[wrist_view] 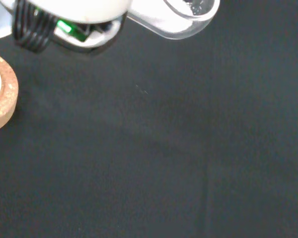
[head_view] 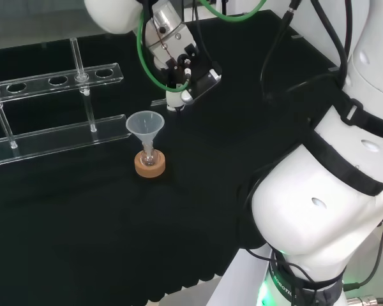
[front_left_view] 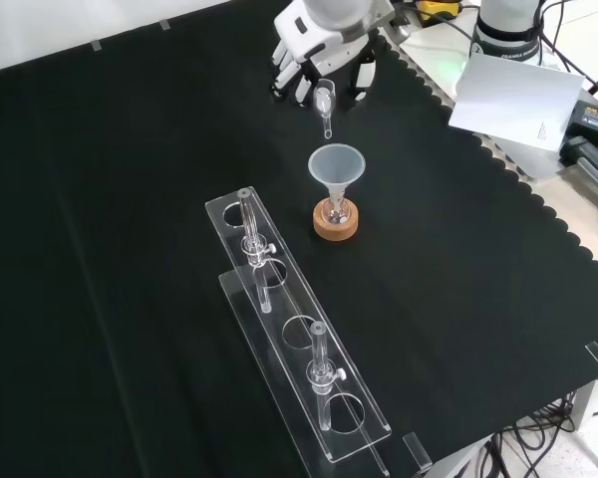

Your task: Pour all the NaCl from the weighing funnel into the round-bottom flask.

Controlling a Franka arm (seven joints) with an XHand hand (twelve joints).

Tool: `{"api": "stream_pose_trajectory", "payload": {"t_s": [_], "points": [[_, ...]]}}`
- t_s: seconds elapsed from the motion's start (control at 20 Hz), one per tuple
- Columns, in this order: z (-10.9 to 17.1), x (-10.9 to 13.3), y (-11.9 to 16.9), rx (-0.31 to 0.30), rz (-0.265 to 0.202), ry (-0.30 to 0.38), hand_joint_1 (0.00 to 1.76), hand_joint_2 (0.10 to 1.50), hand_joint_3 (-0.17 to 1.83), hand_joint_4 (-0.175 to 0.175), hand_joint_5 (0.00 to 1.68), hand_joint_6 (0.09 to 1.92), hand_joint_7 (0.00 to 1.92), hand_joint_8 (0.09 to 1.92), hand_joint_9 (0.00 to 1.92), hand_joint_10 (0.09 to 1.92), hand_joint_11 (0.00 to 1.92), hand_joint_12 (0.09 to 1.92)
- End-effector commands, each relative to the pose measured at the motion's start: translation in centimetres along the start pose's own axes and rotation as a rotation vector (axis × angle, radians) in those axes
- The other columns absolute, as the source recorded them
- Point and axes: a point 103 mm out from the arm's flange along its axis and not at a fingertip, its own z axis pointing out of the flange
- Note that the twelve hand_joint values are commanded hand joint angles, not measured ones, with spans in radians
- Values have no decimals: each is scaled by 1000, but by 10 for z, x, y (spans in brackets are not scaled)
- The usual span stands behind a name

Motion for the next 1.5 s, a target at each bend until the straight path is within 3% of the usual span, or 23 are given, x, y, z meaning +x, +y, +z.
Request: {"api": "stream_pose_trajectory", "payload": {"t_s": [0.05,0.55,1.5], "points": [[0,7,-4,-4,-17,-61,1130,651,637,175,1306,606,468,705,864,411,809,1045],[-2,15,4,19,-11,-151,1129,652,637,175,1303,612,452,703,862,409,810,1042],[0,15,4,25,-19,-202,1128,653,638,175,1297,623,442,707,862,407,812,1037]]}}
